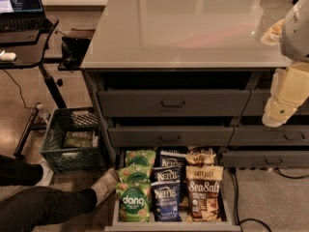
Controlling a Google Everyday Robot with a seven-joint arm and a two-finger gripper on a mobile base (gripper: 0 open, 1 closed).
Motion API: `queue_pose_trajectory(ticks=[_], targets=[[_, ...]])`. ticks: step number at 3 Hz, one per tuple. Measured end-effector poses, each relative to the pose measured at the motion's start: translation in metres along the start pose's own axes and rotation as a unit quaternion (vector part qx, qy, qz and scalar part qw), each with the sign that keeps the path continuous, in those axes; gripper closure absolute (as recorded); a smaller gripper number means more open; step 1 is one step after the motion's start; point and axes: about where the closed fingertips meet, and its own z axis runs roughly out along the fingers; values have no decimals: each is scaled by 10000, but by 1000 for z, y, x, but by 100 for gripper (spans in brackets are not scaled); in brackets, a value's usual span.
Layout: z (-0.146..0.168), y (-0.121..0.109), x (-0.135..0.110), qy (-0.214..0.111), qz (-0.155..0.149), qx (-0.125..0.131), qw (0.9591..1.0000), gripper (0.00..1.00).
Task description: Pick green rice chip bag from bottom drawer and place on counter
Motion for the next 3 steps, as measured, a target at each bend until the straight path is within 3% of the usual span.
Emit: queue_pose_trajectory(ticks=[1,2,3], targets=[[0,0,0,-1,1,0,10000,0],[31,10,5,-199,294,-202,9992,0],[92,32,7,-499,619,-455,9958,0]])
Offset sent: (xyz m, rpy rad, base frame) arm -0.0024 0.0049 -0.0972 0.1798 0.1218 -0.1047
